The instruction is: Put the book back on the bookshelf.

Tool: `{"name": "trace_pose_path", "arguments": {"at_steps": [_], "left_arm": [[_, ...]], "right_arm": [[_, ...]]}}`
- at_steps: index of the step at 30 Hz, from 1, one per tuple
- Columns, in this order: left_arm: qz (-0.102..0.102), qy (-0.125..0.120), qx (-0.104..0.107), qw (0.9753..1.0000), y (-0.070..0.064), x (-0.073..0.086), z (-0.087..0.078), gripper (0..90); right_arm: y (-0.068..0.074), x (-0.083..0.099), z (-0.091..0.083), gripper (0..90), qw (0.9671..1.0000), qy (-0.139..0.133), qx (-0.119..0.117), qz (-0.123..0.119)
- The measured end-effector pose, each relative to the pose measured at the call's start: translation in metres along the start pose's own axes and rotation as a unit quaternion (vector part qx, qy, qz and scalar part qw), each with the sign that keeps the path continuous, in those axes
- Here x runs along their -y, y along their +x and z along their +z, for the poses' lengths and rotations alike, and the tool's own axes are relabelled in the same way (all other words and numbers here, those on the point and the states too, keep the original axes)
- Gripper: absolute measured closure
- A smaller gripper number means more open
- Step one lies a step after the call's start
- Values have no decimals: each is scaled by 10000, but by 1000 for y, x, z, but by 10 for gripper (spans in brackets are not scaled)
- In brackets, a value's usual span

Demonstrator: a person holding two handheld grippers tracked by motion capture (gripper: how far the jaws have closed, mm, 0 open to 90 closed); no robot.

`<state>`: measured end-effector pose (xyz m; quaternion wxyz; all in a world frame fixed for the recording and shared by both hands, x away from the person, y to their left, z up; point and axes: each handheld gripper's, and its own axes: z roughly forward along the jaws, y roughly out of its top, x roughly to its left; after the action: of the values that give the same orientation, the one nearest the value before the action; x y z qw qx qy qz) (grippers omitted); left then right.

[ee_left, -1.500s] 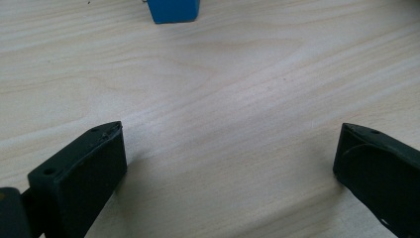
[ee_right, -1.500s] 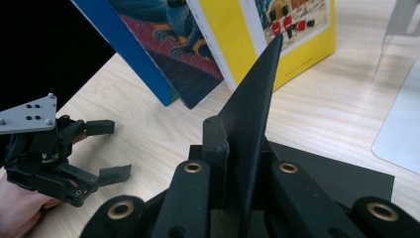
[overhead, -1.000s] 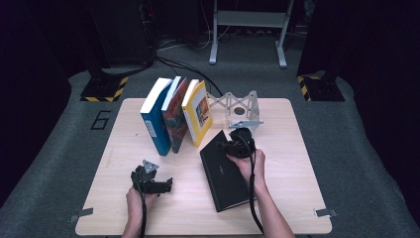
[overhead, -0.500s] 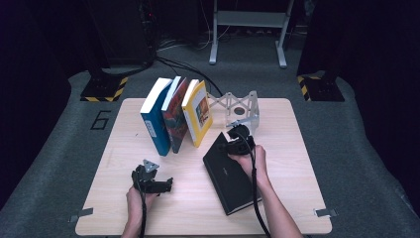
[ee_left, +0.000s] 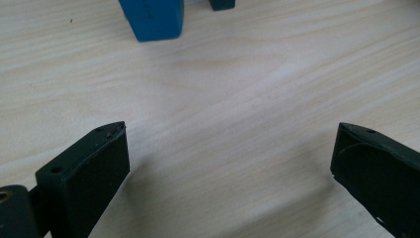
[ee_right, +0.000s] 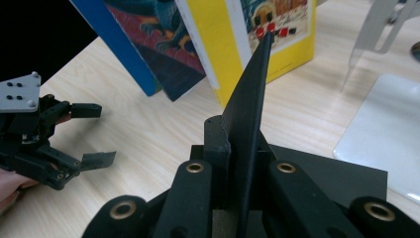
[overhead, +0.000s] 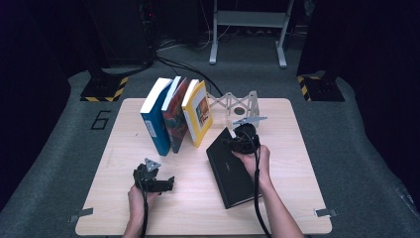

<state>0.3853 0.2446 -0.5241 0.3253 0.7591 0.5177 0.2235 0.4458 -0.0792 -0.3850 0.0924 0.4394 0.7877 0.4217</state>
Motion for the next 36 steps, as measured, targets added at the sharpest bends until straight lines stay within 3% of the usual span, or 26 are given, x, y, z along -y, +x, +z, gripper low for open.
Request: {"name": "trace_pose_path", "arguments": {"at_steps": [11, 23, 31, 36], "left_arm": [[146, -192, 121, 9996, -14, -18, 2, 16], [337, -384, 273, 9983, -29, -40, 3, 16], [377, -352, 569, 9970, -36, -48, 6, 16], [331, -462, 609, 9965, -35, -52, 5, 16]], "right_arm": [[3, 3, -12, 855, 9980, -571, 259, 8], [4, 4, -16, 856, 9950, -918, 397, -66], [8, 9, -22, 857, 9908, -1253, 503, -120], [14, 11, -24, 858, 9871, -1476, 556, -282]]}}
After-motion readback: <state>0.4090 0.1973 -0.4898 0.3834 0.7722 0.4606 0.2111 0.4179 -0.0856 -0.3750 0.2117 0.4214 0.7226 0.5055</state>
